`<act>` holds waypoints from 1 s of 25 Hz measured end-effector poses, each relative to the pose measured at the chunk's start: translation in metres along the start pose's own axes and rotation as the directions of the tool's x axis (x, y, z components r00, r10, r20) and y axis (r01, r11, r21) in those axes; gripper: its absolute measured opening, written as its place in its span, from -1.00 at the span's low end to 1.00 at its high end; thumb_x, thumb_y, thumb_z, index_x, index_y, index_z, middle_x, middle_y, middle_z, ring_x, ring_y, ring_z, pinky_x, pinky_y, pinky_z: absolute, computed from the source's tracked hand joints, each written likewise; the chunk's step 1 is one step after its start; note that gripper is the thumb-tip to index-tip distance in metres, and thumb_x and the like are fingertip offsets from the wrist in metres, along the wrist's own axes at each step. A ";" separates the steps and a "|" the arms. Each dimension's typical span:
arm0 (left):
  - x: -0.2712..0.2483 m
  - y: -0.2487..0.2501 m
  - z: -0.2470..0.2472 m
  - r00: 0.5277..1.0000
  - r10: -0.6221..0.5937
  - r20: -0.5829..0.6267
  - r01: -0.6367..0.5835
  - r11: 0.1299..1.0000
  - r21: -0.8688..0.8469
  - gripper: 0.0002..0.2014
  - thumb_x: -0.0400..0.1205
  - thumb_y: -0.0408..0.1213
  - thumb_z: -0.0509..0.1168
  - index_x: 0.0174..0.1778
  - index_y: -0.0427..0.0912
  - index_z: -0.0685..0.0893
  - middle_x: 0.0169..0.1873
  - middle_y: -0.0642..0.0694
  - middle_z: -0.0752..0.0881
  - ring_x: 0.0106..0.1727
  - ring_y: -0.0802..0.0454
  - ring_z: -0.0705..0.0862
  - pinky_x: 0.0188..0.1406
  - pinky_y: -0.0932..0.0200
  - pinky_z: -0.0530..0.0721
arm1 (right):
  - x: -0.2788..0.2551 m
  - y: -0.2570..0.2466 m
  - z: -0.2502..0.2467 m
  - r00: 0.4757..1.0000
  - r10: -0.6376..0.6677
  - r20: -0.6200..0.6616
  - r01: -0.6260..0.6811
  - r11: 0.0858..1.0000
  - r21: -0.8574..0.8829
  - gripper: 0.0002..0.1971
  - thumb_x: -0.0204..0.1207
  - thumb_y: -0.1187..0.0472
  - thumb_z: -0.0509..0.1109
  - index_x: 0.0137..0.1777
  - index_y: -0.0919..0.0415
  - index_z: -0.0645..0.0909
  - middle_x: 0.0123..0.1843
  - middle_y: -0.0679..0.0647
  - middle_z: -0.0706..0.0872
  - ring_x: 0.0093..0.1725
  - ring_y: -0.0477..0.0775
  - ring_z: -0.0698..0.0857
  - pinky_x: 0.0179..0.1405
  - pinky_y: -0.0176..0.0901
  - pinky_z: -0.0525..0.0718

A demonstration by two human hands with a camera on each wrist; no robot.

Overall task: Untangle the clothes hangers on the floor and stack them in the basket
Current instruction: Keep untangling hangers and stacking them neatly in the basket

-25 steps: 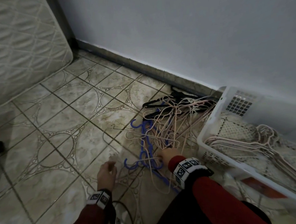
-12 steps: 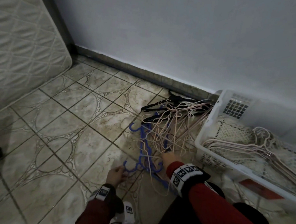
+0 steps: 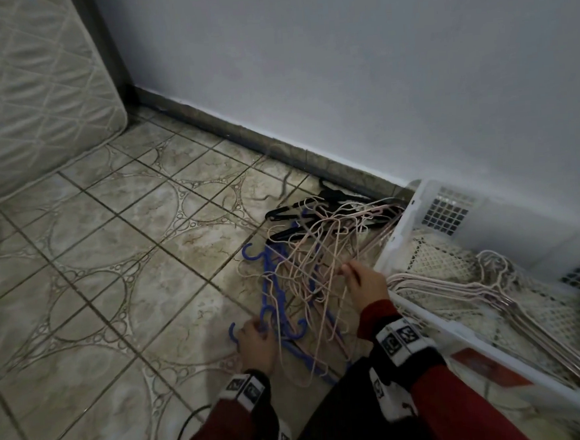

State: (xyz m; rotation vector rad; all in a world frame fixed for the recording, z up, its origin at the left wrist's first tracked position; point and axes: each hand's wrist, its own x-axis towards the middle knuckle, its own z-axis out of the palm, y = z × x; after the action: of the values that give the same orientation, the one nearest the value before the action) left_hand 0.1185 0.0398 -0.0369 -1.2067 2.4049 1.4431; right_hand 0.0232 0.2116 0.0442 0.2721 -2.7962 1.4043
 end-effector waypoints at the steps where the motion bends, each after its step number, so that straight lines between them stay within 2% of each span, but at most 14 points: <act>1: 0.004 0.010 0.006 0.998 0.005 0.062 -0.009 0.997 0.071 -0.63 0.65 -0.22 0.20 0.33 -0.33 0.48 0.29 -0.38 0.51 0.22 -0.29 0.57 0.22 -0.07 0.53 | -0.002 0.004 -0.006 1.000 0.013 -0.027 -0.012 0.999 0.034 -0.76 0.61 0.29 0.18 -0.12 0.38 0.65 -0.31 0.26 0.71 -0.31 0.12 0.62 -0.42 -0.29 0.29; 4: 0.024 0.036 0.025 0.984 -0.049 0.173 0.026 0.991 0.133 -0.64 0.67 -0.21 0.14 0.32 -0.33 0.50 0.32 -0.33 0.56 0.33 -0.27 0.53 0.30 0.00 0.48 | -0.017 0.008 -0.011 0.999 0.028 -0.023 -0.026 0.997 0.069 -0.78 0.61 0.27 0.18 -0.12 0.33 0.64 -0.45 -0.02 0.54 -0.40 0.04 0.52 -0.45 -0.29 0.34; 6: 0.025 0.050 0.041 0.952 -0.042 0.303 0.015 0.996 0.093 -0.71 0.70 -0.25 0.08 0.23 -0.29 0.56 0.27 -0.23 0.61 0.31 -0.20 0.58 0.33 0.05 0.49 | -0.030 0.015 -0.008 0.999 0.037 -0.018 -0.035 0.996 0.081 -0.77 0.60 0.21 0.19 -0.15 0.31 0.61 -0.49 -0.03 0.47 -0.40 0.06 0.50 -0.36 -0.10 0.46; 8: 0.027 0.058 0.060 0.922 -0.022 0.386 -0.013 0.996 0.088 -0.79 0.71 -0.22 0.07 -0.12 -0.22 0.54 0.03 -0.29 0.65 0.07 -0.18 0.64 0.15 0.03 0.51 | -0.036 0.025 -0.008 0.998 0.060 -0.033 -0.057 0.993 0.102 -0.73 0.57 0.14 0.17 -0.24 0.30 0.55 -0.51 0.00 0.44 -0.44 0.10 0.48 -0.33 0.03 0.51; 9: 0.027 0.061 0.069 0.904 -0.036 0.426 0.013 0.998 0.057 -0.73 0.71 -0.22 0.07 -0.28 -0.20 0.50 -0.10 -0.35 0.65 -0.07 -0.18 0.65 0.03 0.01 0.51 | -0.038 0.029 -0.010 0.996 0.086 -0.026 -0.083 0.990 0.110 -0.75 0.57 0.16 0.17 -0.26 0.27 0.53 -0.52 -0.01 0.45 -0.46 0.06 0.47 -0.31 0.01 0.49; 10: 0.030 0.062 0.075 0.884 -0.042 0.466 0.048 0.999 -0.001 -0.70 0.71 -0.24 0.08 -0.34 -0.19 0.51 -0.17 -0.38 0.65 -0.18 -0.17 0.66 -0.05 -0.02 0.58 | -0.038 0.032 -0.013 0.993 0.116 -0.018 -0.114 0.988 0.109 -0.79 0.59 0.21 0.18 -0.26 0.23 0.52 -0.52 -0.03 0.45 -0.48 -0.01 0.46 -0.30 -0.05 0.46; 11: 0.026 0.068 0.076 0.854 -0.047 0.518 0.092 0.994 -0.062 -0.73 0.70 -0.27 0.08 -0.25 -0.24 0.58 -0.21 -0.35 0.66 -0.26 -0.13 0.68 -0.13 -0.03 0.67 | -0.038 0.034 -0.016 0.990 0.143 -0.021 -0.140 0.985 0.103 -0.81 0.59 0.27 0.20 -0.26 0.19 0.51 -0.52 -0.07 0.46 -0.48 -0.10 0.46 -0.30 -0.14 0.44; 12: 0.028 0.068 0.076 0.824 -0.050 0.564 0.099 0.994 -0.055 -0.78 0.70 -0.30 0.09 -0.05 -0.30 0.62 -0.19 -0.31 0.69 -0.26 -0.08 0.71 -0.21 0.00 0.71 | -0.038 0.034 -0.018 0.987 0.158 -0.032 -0.154 0.983 0.100 -0.79 0.59 0.30 0.21 -0.28 0.14 0.50 -0.52 -0.10 0.47 -0.47 -0.15 0.45 -0.31 -0.17 0.42; 13: 0.031 0.067 0.078 0.822 -0.050 0.568 0.089 0.995 -0.042 -0.74 0.69 -0.30 0.12 0.16 -0.37 0.60 -0.09 -0.33 0.72 -0.14 -0.13 0.74 -0.18 -0.02 0.72 | -0.038 0.034 -0.019 0.986 0.164 -0.040 -0.159 0.981 0.106 -0.74 0.59 0.32 0.21 -0.33 0.07 0.48 -0.53 -0.10 0.47 -0.47 -0.16 0.46 -0.35 -0.17 0.41; 15: 0.033 0.062 0.078 0.869 -0.043 0.493 0.047 0.999 0.003 -0.63 0.66 -0.30 0.19 0.35 -0.43 0.50 0.27 -0.43 0.61 0.27 -0.29 0.62 0.18 -0.11 0.62 | -0.040 0.034 -0.019 0.985 0.165 -0.045 -0.157 0.977 0.142 -0.64 0.59 0.33 0.21 -0.40 -0.08 0.42 -0.54 -0.09 0.49 -0.48 -0.13 0.47 -0.38 -0.27 0.41; 17: 0.032 0.050 0.081 0.881 -0.079 0.466 0.055 0.996 0.066 -0.57 0.65 -0.29 0.22 0.40 -0.41 0.45 0.39 -0.38 0.52 0.40 -0.29 0.53 0.38 -0.08 0.53 | -0.042 0.034 -0.020 0.986 0.159 -0.050 -0.150 0.976 0.155 -0.62 0.58 0.34 0.21 -0.41 -0.10 0.40 -0.56 -0.08 0.49 -0.52 -0.16 0.48 -0.40 -0.36 0.42; 19: 0.030 0.041 0.083 0.876 -0.117 0.467 0.108 0.993 0.046 -0.60 0.65 -0.26 0.22 0.36 -0.40 0.48 0.35 -0.38 0.56 0.36 -0.31 0.56 0.34 -0.10 0.53 | -0.044 0.036 -0.022 0.987 0.157 -0.043 -0.149 0.977 0.152 -0.62 0.58 0.34 0.21 -0.41 -0.08 0.40 -0.57 -0.08 0.50 -0.54 -0.18 0.54 -0.45 -0.47 0.41; 22: 0.031 0.037 0.085 0.893 -0.137 0.429 0.163 0.986 -0.025 -0.60 0.64 -0.18 0.23 0.23 -0.44 0.58 0.22 -0.47 0.64 0.23 -0.38 0.64 0.25 -0.19 0.63 | -0.050 0.039 -0.024 0.987 0.158 -0.038 -0.151 0.977 0.153 -0.62 0.59 0.34 0.20 -0.42 -0.07 0.41 -0.57 -0.09 0.50 -0.48 -0.33 0.57 -0.45 -0.55 0.43; 25: 0.033 0.040 0.082 0.880 -0.147 0.451 0.175 0.984 -0.021 -0.59 0.66 -0.22 0.19 0.28 -0.51 0.53 0.15 -0.43 0.67 0.17 -0.36 0.66 0.27 -0.17 0.58 | -0.054 0.043 -0.026 0.989 0.147 -0.029 -0.143 0.983 0.114 -0.61 0.58 0.33 0.21 -0.44 -0.07 0.39 -0.57 -0.11 0.50 -0.48 -0.33 0.58 -0.44 -0.53 0.42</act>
State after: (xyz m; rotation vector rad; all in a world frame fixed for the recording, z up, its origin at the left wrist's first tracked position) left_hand 0.0440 0.0942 -0.0687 -0.9275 1.9186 1.5482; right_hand 0.0680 0.2657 0.0216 0.0416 -2.7617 1.5809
